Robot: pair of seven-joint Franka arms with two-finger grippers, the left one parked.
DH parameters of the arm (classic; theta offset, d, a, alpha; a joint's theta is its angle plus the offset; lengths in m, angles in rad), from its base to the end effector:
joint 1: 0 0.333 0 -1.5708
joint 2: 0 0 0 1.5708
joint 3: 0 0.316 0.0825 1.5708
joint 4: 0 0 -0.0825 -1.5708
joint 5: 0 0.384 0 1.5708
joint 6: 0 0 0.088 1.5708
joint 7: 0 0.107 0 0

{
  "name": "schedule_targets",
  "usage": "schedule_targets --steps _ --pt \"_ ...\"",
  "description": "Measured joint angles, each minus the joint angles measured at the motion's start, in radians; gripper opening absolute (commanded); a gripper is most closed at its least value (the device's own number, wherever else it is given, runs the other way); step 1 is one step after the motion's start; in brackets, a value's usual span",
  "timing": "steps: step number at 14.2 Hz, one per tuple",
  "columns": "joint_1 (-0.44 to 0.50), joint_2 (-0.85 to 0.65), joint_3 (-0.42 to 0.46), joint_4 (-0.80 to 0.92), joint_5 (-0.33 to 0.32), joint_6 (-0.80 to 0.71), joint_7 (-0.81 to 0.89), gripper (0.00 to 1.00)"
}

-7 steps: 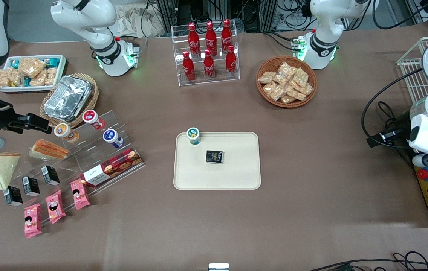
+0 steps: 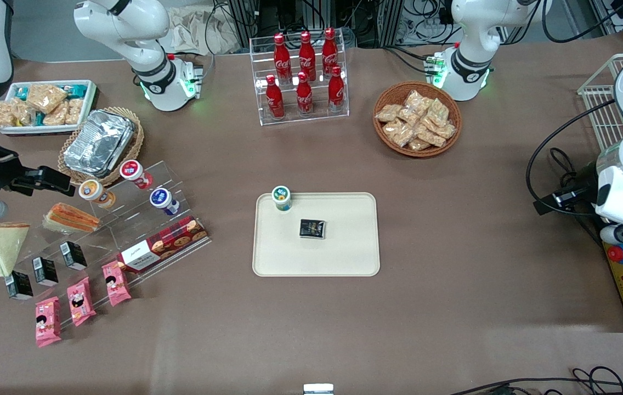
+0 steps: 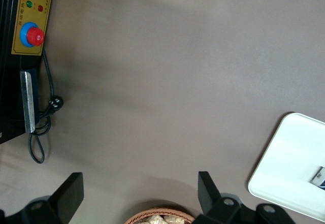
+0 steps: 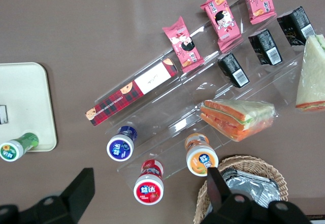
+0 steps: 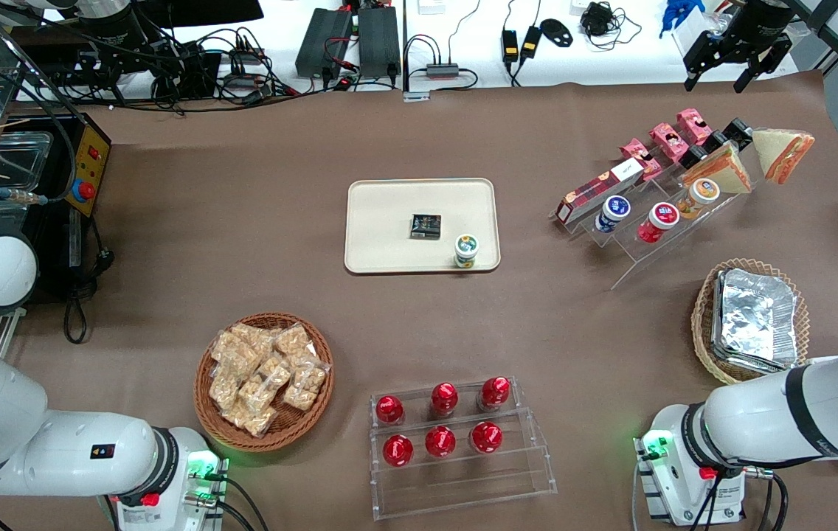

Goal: Place sandwich on tray
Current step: 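Move the right gripper toward the wrapped triangular sandwich in the rack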

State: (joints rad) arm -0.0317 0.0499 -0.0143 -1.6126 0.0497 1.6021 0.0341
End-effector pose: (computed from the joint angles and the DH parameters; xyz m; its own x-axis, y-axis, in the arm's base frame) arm 0.5691 -0.0208 0.5795 0.9947 -0.0815 -0.0620 -0.0844 -0.9953 -0.0467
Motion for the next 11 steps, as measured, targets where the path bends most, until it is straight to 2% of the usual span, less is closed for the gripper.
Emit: schedule_targets --steps 6,11 --pt "-0.006 0.007 -0.022 0.000 -0.001 0.006 0.000 0.99" --pt "-0.018 0.020 -0.127 0.000 -0.003 0.010 -0.115 0.99"
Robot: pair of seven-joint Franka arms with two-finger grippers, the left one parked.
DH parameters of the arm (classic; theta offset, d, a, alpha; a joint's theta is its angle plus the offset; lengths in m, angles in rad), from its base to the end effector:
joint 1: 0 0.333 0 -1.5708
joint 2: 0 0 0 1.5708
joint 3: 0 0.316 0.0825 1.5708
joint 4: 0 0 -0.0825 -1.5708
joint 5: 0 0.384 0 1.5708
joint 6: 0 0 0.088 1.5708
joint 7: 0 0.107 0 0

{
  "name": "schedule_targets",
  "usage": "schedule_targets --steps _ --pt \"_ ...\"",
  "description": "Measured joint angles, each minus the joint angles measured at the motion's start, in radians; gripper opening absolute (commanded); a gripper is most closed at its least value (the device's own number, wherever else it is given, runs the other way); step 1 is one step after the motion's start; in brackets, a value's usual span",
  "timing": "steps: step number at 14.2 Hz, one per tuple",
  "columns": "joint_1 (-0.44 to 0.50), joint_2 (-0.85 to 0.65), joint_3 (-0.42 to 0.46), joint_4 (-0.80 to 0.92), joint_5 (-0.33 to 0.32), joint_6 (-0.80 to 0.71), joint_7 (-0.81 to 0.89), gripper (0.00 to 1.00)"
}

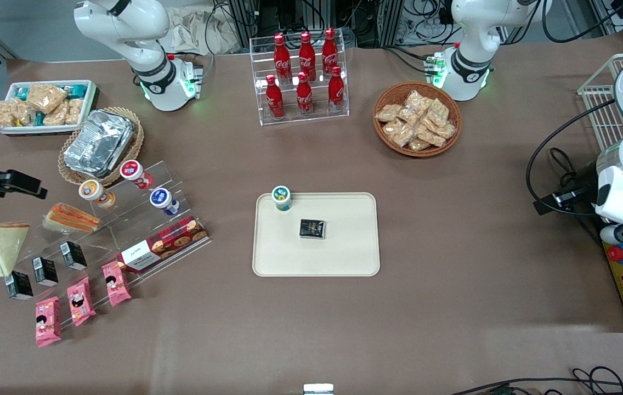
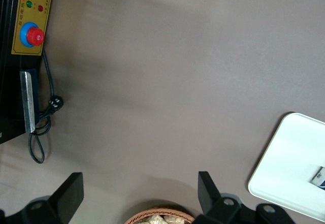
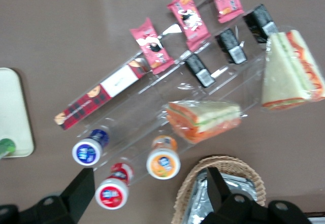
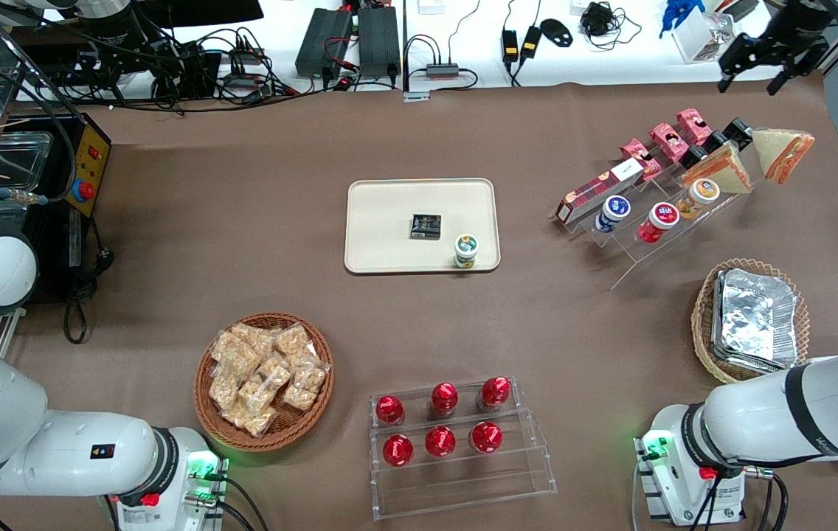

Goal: Place sandwich on tray
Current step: 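Move the right gripper toward the wrapped triangular sandwich in the rack, then close the right gripper on the wrapped sandwich's edge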

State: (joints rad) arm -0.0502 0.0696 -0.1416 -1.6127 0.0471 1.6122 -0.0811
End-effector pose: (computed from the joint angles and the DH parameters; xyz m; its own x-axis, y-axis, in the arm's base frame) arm 0.5661 -0.1024 0.5693 0.9915 -0.1124 -0.0661 -0.1153 -0.9924 -0.0425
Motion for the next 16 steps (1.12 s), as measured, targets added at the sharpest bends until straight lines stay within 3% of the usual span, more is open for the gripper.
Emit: schedule_targets --steps 4,8,16 --pt "-0.005 0.055 -0.090 0.000 -0.001 0.048 -0.039 0.99" --pt "-0.017 0.128 -0.164 0.002 -0.001 0.140 -0.189 0.98" --pt "-0.120 0.296 -0.178 0.085 -0.001 0.292 -0.497 0.98"
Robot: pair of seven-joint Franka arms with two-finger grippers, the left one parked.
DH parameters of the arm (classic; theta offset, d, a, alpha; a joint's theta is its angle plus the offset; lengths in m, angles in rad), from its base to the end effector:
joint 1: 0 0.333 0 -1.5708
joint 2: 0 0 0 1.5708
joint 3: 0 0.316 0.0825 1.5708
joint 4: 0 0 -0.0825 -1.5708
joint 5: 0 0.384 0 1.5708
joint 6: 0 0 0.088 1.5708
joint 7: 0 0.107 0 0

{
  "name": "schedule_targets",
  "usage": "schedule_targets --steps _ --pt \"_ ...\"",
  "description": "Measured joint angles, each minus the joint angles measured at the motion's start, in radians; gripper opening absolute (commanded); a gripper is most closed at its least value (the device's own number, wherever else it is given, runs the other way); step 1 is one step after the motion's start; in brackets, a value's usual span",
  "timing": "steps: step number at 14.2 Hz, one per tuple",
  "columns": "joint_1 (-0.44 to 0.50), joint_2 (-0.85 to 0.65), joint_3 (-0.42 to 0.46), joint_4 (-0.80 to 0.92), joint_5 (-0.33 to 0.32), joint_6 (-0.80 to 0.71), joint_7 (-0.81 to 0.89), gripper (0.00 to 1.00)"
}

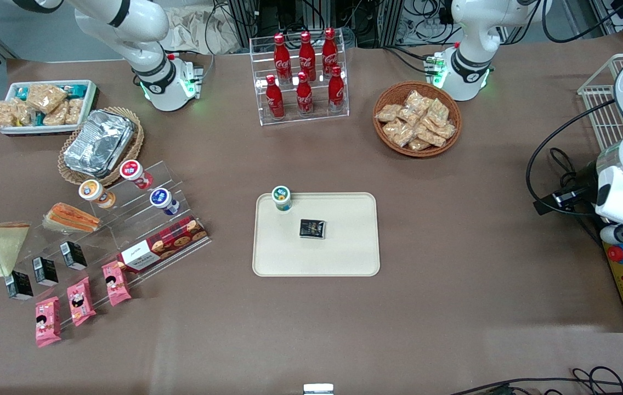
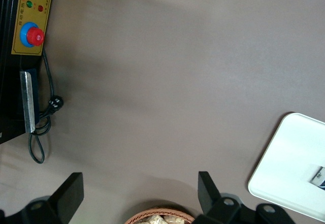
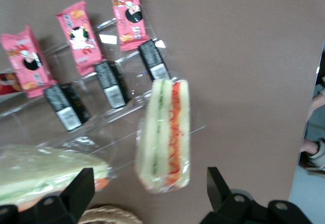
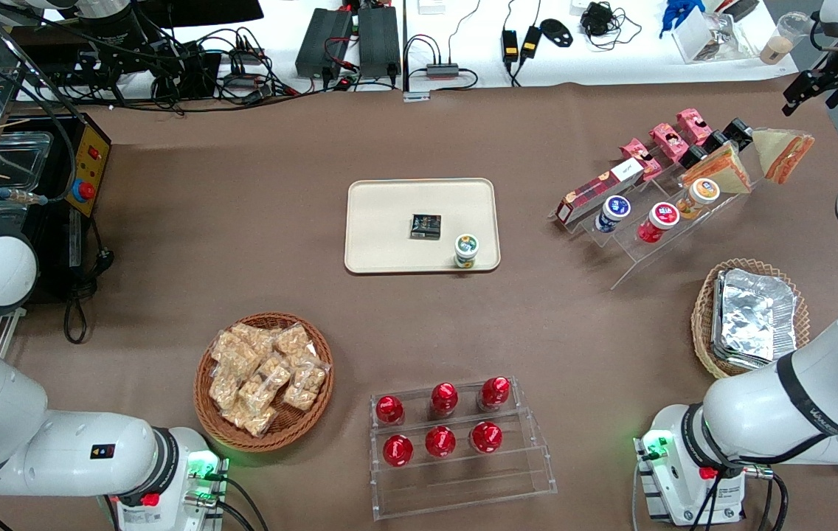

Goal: Place sandwich on tray
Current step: 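Close the right gripper on the wrapped sandwich's edge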

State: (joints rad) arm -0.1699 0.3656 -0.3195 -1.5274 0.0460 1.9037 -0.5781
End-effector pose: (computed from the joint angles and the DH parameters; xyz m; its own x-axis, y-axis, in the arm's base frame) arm 0.6032 -0.2863 0.4595 0.9954 0.0950 -0.0133 0.0958 -0.9927 0.0732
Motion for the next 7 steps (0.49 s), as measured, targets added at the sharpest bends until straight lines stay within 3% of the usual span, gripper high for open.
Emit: schedule_targets --steps 7 --pt "-0.016 0.074 0.000 0.006 0.035 0.064 -0.062 0.98"
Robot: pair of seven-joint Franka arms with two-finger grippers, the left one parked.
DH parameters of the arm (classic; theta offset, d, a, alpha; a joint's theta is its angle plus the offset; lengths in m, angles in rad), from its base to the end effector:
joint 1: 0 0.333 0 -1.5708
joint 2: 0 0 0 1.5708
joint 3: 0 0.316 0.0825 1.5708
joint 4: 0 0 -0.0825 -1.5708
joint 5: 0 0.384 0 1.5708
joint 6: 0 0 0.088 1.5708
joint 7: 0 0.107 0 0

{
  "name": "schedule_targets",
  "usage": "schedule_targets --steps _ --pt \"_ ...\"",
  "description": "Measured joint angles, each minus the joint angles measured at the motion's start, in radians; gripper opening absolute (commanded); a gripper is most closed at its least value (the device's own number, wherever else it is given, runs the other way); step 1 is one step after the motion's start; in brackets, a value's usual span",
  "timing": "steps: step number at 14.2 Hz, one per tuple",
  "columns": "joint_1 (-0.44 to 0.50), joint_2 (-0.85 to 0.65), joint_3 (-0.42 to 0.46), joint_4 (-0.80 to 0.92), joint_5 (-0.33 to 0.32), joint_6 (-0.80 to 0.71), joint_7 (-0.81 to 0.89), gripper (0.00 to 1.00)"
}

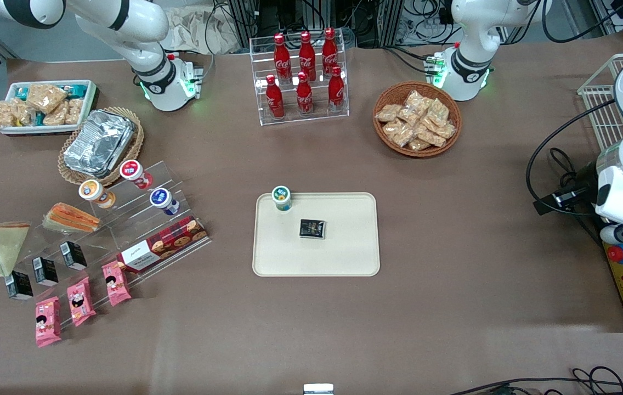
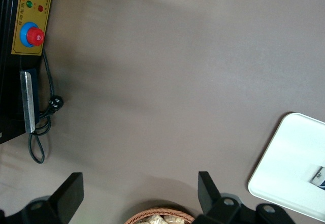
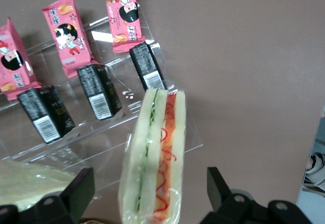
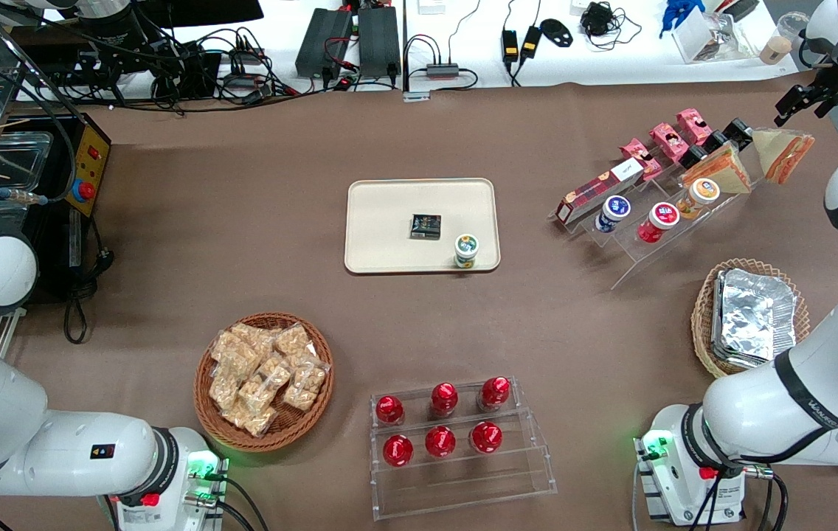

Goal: Place sandwich on tray
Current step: 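Close the right gripper on the wrapped sandwich's edge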

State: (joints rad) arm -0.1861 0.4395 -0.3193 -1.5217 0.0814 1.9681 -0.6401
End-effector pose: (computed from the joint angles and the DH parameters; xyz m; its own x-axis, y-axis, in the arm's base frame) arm 0.6145 -0.2983 0.4198 0.9909 0.1339 -0.0111 0.1343 -0.9889 0.0640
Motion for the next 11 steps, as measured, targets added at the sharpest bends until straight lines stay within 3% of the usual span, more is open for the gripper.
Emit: schedule_targets --steps 6,7,8,9,11 --pt "-0.029 0.053 0.000 -0.011 0.079 0.003 -0.032 0.95" --pt "-0.030 0.058 0.000 -0.014 0.082 0.004 -0.032 0.88" --pt "-0.030 0.061 0.000 -0.019 0.085 0.004 -0.032 0.72" --pt "-0.030 0.062 0.000 -0.026 0.089 0.004 -0.032 0.62" --pt "-0.030 0.061 0.000 -0.030 0.093 0.003 -0.032 0.47"
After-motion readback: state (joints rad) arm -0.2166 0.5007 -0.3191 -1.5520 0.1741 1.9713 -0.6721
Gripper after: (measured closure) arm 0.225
